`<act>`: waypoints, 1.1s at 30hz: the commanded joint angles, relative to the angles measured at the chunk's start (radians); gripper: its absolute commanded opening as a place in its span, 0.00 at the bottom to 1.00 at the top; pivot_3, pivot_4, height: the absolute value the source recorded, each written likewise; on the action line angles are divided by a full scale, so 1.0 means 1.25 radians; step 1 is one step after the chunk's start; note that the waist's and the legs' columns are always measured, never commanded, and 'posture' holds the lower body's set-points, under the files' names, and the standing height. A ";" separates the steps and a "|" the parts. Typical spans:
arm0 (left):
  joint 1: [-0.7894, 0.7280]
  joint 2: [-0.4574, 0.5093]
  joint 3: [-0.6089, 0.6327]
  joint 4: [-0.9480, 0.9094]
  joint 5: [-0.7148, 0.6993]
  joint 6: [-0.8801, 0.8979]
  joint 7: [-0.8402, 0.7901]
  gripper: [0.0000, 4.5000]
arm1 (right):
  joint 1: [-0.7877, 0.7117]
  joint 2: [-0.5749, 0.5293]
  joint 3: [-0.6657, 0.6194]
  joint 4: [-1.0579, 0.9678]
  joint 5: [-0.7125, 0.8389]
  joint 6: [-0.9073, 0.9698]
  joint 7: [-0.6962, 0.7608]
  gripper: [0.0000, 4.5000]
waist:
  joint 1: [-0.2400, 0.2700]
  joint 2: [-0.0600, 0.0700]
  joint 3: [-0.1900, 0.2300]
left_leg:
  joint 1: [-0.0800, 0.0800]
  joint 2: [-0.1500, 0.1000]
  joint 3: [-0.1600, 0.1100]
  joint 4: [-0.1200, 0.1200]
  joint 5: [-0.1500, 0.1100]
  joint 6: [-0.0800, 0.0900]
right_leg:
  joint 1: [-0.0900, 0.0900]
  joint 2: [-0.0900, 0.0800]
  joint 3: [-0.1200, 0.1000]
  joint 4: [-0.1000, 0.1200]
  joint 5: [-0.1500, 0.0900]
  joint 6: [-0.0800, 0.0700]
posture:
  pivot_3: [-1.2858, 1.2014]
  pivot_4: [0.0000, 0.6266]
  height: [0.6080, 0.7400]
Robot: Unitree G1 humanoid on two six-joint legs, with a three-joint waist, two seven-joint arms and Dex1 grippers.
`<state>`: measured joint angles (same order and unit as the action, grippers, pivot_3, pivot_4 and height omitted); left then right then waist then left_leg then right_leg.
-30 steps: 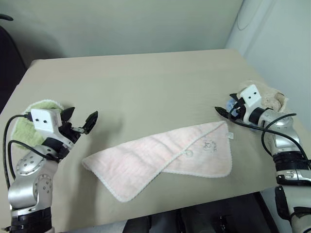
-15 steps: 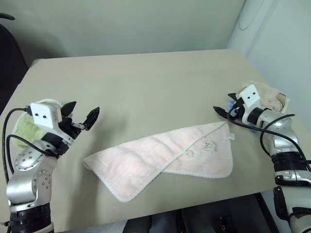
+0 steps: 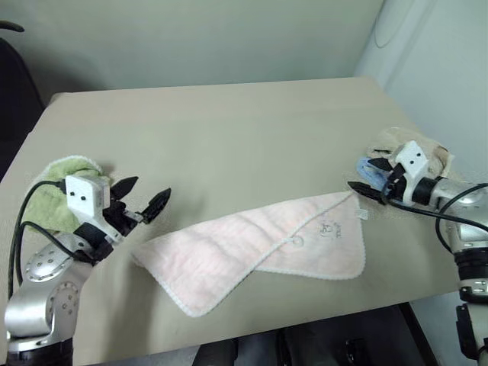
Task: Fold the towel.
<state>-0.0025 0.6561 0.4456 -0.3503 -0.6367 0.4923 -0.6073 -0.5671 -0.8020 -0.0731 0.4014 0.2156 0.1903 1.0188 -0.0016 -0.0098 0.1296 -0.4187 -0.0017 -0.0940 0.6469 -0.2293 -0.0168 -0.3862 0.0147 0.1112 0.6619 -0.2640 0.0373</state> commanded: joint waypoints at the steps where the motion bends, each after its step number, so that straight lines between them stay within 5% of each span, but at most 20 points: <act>1: 0.022 0.070 -0.014 -0.036 -0.023 0.020 -0.101 1.00 | -0.033 -0.041 0.000 0.061 0.004 -0.017 0.084 0.99 | 0.000 0.000 0.000 | 0.000 0.000 0.000 0.000 0.000 0.000 | 0.000 0.000 0.000 0.000 0.000 0.000 | 0.52 0.24 1.00; 13: 0.061 0.148 -0.043 -0.054 -0.016 0.022 -0.234 1.00 | -0.080 -0.044 0.030 0.152 -0.023 -0.058 0.165 0.99 | -0.001 0.000 0.000 | 0.000 0.000 0.000 0.000 -0.001 0.000 | 0.000 0.000 0.000 0.001 0.000 -0.001 | 0.52 0.24 1.00; 17: 0.144 0.325 -0.182 -0.122 0.059 -0.016 -0.446 1.00 | -0.159 0.014 0.121 0.268 -0.092 -0.165 0.234 0.99 | -0.008 0.000 -0.001 | 0.000 0.001 0.000 0.000 -0.005 0.005 | -0.001 0.001 0.000 0.001 0.000 -0.002 | 0.52 0.24 1.00; 33: 0.125 0.306 -0.192 -0.102 0.056 -0.023 -0.473 1.00 | -0.214 0.044 0.126 0.399 -0.139 -0.269 0.224 0.99 | -0.003 0.002 0.000 | -0.001 0.002 -0.001 0.000 -0.008 0.006 | -0.002 0.001 -0.002 0.002 -0.002 -0.005 | 0.52 0.24 1.00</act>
<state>0.1590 1.0378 0.1944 -0.4721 -0.5593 0.4751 -1.1810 -0.8084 -0.7366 0.0996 0.8889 0.0445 -0.1242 1.3028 -0.0048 -0.0079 0.1294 -0.4195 0.0008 -0.0954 0.6466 -0.2390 -0.0096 -0.3887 0.0158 0.1089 0.6645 -0.2662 0.0316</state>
